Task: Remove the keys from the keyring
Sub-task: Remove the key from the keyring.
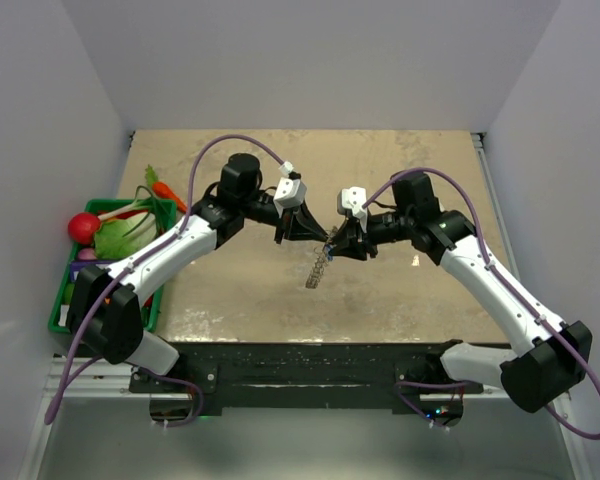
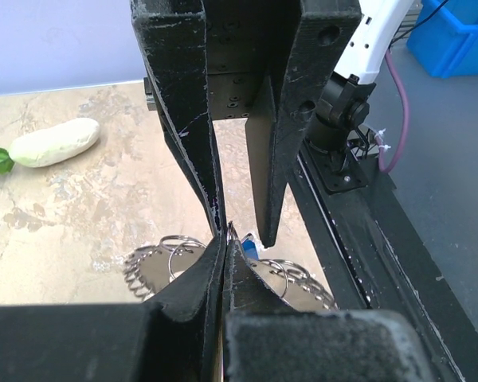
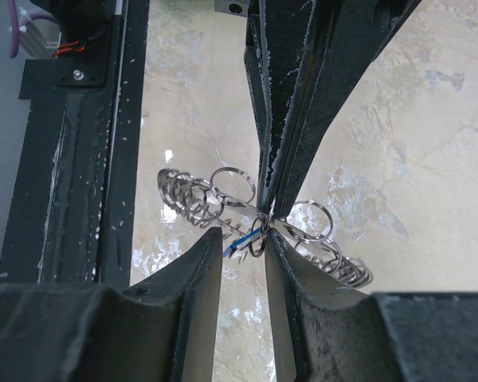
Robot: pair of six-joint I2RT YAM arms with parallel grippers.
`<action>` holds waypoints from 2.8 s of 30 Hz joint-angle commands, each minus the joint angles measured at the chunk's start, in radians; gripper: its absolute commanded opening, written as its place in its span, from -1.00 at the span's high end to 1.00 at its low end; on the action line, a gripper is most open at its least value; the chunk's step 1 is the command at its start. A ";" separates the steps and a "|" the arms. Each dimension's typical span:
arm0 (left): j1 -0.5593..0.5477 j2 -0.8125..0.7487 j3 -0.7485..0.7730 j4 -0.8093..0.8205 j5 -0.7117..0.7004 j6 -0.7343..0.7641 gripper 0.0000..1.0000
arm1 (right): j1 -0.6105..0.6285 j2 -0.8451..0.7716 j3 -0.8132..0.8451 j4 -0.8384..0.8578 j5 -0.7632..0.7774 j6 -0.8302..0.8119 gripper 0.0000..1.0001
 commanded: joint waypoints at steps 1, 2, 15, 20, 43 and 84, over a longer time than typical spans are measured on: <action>-0.003 -0.042 0.008 0.051 0.004 -0.012 1.00 | -0.001 0.000 0.029 -0.001 -0.015 -0.020 0.39; -0.003 -0.042 0.008 0.050 0.005 -0.012 1.00 | -0.003 -0.001 0.026 0.001 -0.006 -0.022 0.41; -0.002 -0.051 0.008 0.048 0.002 -0.010 1.00 | -0.001 -0.021 -0.006 0.043 0.072 -0.002 0.88; -0.002 -0.051 0.007 0.048 0.005 -0.009 1.00 | -0.001 -0.034 -0.011 0.051 0.097 -0.008 1.00; 0.000 -0.050 -0.006 0.054 0.027 -0.010 1.00 | -0.001 -0.077 0.050 0.040 0.128 -0.016 1.00; -0.035 -0.011 -0.001 0.007 0.063 0.030 1.00 | 0.080 -0.080 0.173 0.039 0.203 0.015 1.00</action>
